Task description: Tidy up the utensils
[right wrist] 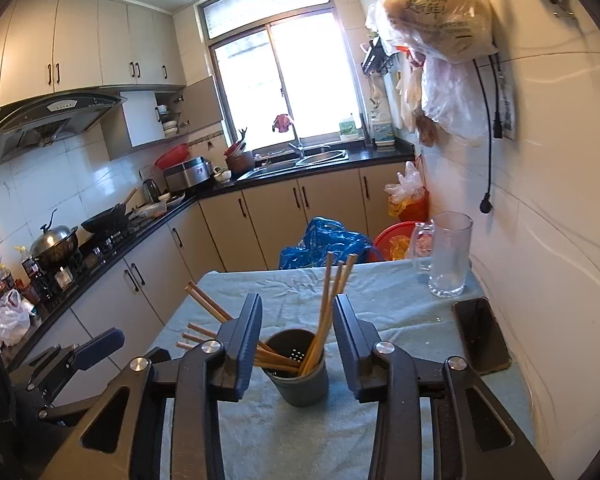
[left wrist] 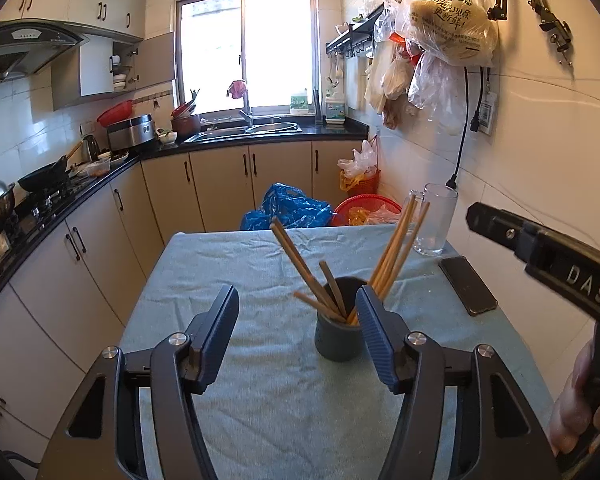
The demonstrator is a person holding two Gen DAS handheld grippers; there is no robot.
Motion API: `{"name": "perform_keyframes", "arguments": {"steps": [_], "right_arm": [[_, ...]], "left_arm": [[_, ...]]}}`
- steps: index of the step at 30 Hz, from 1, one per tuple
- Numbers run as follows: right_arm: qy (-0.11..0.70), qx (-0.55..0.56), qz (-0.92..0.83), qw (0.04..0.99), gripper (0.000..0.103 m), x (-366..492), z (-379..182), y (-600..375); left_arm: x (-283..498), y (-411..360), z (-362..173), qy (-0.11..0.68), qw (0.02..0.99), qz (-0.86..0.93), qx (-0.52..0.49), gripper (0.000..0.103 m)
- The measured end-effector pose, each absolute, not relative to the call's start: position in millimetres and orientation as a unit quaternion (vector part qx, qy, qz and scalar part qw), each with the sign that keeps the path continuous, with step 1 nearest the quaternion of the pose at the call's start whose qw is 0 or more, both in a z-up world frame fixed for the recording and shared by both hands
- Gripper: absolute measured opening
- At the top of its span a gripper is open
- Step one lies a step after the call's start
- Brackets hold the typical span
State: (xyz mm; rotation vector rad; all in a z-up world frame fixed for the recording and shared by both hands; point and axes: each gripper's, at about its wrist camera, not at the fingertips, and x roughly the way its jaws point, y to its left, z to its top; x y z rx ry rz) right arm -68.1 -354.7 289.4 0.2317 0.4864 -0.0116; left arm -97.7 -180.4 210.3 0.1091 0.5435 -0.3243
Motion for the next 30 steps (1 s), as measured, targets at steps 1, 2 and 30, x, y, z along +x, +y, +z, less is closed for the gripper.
{"name": "perform_keyframes", "arguments": {"steps": [1,2,30], "right_arm": [[0.24,0.115,-0.008,0.964,0.041,-71.9,289.6,-356.8],[0.241,0.116,-0.01,0.963,0.041,-75.7,289.8,-358.9],[0.286,0.179,-0.053,0.94,0.059,-174.1,219.2,-356.8]], "left_arm": [[-101.3,-179.0,209.7,0.267,0.949,-0.16,0.053,0.061],[-105.1,-178.0,208.9,0.267,0.949,-0.16,0.051,0.063],[-206.2,-132.2,176.3,0.226,0.97,-0.091,0.014,0.101]]}}
